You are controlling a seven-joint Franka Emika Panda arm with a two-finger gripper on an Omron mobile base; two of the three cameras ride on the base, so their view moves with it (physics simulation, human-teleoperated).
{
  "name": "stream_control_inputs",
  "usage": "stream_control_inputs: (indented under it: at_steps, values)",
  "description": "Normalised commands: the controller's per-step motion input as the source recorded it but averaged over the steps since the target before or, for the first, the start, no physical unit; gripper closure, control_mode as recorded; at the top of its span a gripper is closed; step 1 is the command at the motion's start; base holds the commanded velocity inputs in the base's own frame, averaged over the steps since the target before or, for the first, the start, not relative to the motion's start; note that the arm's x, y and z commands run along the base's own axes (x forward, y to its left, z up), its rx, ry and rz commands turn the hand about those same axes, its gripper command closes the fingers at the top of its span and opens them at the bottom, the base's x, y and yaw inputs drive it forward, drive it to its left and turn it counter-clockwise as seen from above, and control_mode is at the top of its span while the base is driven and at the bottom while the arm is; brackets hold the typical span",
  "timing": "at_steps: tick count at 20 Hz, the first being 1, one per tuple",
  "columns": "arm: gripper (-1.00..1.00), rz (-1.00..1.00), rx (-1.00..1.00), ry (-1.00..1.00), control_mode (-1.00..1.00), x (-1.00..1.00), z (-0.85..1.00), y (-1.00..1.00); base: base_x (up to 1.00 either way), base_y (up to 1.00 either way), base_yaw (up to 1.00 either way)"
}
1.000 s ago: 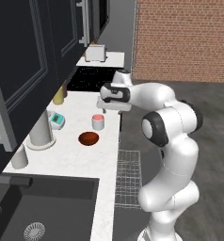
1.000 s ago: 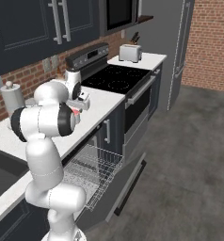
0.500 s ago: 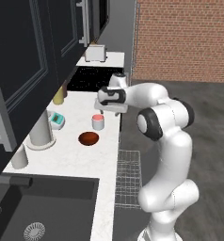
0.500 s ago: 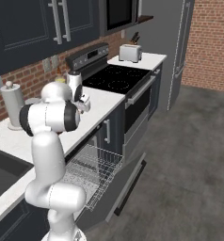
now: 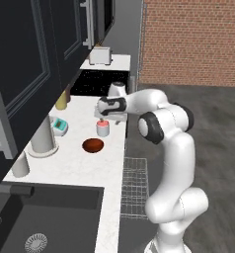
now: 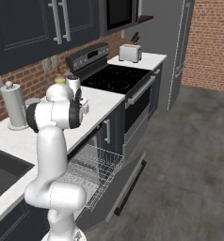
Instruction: Pick up the cup and bowl from the counter, place them in the dishwasher, and close the dishwasher door.
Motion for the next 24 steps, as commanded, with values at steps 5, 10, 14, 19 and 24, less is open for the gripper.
stream_control_inputs:
  at_steps: [5,10,14,19,24]
  values:
    - [-1.0,-0.01,0.0,0.0,-1.0,0.33,-0.18,0.04,0.0,0.0,0.0]
    - [-1.0,-0.01,0.0,0.0,-1.0,0.22,-0.16,0.0,0.0,0.0,0.0]
    - [-1.0,-0.01,0.0,0.0,-1.0,0.1,-0.16,0.0,0.0,0.0,0.0]
    - [-1.0,0.0,0.0,0.0,-1.0,0.0,-0.14,0.0,0.0,0.0,0.0]
    - [-1.0,0.0,0.0,0.0,-1.0,0.0,-0.11,0.0,0.0,0.0,0.0]
